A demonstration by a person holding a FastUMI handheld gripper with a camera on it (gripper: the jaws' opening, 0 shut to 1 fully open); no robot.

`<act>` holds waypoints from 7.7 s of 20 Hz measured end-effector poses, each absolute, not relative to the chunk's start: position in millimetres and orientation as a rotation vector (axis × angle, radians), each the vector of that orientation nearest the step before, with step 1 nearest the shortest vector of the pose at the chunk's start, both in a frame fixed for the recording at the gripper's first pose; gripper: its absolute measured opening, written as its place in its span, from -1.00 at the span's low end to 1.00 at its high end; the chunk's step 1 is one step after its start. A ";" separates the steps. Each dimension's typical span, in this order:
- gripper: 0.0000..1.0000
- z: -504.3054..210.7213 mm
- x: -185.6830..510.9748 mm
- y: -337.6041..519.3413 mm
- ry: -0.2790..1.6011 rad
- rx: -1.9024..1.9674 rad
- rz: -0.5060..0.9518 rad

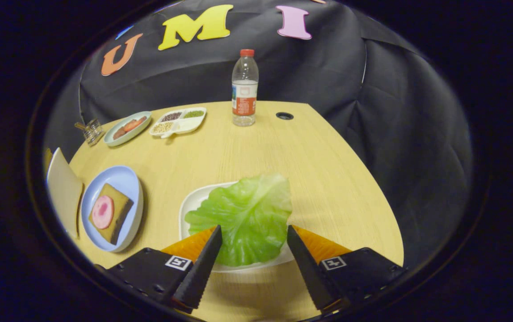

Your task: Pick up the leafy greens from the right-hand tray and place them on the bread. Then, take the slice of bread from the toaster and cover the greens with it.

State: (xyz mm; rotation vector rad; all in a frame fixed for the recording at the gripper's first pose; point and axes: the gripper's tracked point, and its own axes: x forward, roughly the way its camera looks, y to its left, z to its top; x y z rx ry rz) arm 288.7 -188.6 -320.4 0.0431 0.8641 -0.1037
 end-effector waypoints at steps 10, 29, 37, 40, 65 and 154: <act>-0.54 -337.0 281.8 -171.2 0.920 0.100 -0.065; -0.99 -211.0 249.5 -109.4 0.701 0.106 -0.065; -0.99 -203.9 249.5 -19.5 0.673 0.080 0.014; -0.99 -214.6 251.2 17.9 0.694 0.090 0.055; 0.39 -270.8 249.1 85.0 0.740 0.156 0.130; -0.97 -158.1 271.8 112.6 0.522 0.149 0.150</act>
